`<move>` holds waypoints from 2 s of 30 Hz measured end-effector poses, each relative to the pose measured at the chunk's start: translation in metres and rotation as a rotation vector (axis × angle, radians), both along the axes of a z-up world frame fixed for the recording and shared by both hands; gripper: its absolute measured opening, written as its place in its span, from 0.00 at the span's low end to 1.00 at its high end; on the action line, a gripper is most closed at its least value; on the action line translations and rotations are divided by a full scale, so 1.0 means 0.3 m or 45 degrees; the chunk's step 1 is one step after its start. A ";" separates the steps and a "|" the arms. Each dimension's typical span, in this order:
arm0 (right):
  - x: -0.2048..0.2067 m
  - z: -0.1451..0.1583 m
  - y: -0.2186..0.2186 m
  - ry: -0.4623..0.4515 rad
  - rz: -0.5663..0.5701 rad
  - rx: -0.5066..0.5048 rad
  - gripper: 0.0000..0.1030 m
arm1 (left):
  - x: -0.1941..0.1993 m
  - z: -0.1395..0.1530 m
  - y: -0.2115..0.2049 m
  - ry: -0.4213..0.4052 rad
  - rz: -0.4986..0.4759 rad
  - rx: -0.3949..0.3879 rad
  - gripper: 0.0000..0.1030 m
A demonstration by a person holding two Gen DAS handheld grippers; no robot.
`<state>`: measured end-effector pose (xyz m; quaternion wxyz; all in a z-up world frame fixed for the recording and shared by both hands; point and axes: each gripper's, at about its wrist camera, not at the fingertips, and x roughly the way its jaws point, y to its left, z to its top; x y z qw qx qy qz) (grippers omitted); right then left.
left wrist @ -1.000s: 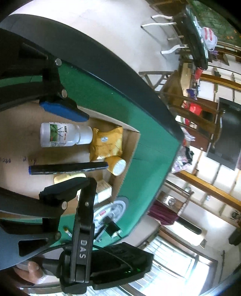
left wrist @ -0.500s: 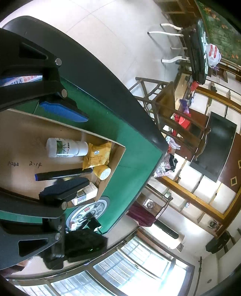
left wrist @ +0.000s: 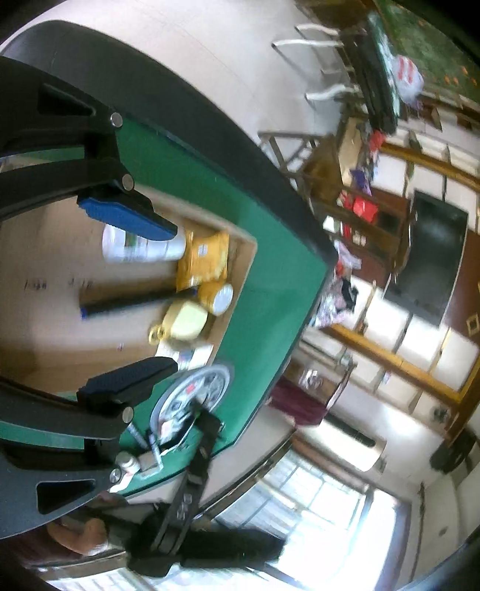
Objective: Organize objects
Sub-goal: 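Move both tools back over the remaining items on the table, then grasp the yellow-capped black marker with the left tool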
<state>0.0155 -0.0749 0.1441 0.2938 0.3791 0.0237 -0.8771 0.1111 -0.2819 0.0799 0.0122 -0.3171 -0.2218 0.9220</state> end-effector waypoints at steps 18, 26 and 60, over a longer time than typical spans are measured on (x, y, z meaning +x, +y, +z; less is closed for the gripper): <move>-0.055 -0.127 0.894 -0.015 -0.704 -0.052 1.00 | -0.167 -0.005 0.751 -0.121 -0.556 -0.312 0.61; -0.068 -0.256 1.139 -0.061 -0.893 -0.325 1.00 | -0.364 -0.133 0.961 -0.236 -0.645 -0.584 0.61; -0.073 -0.286 1.130 -0.139 -0.870 -0.374 1.00 | -0.403 -0.248 1.126 -0.235 -0.679 -0.596 0.21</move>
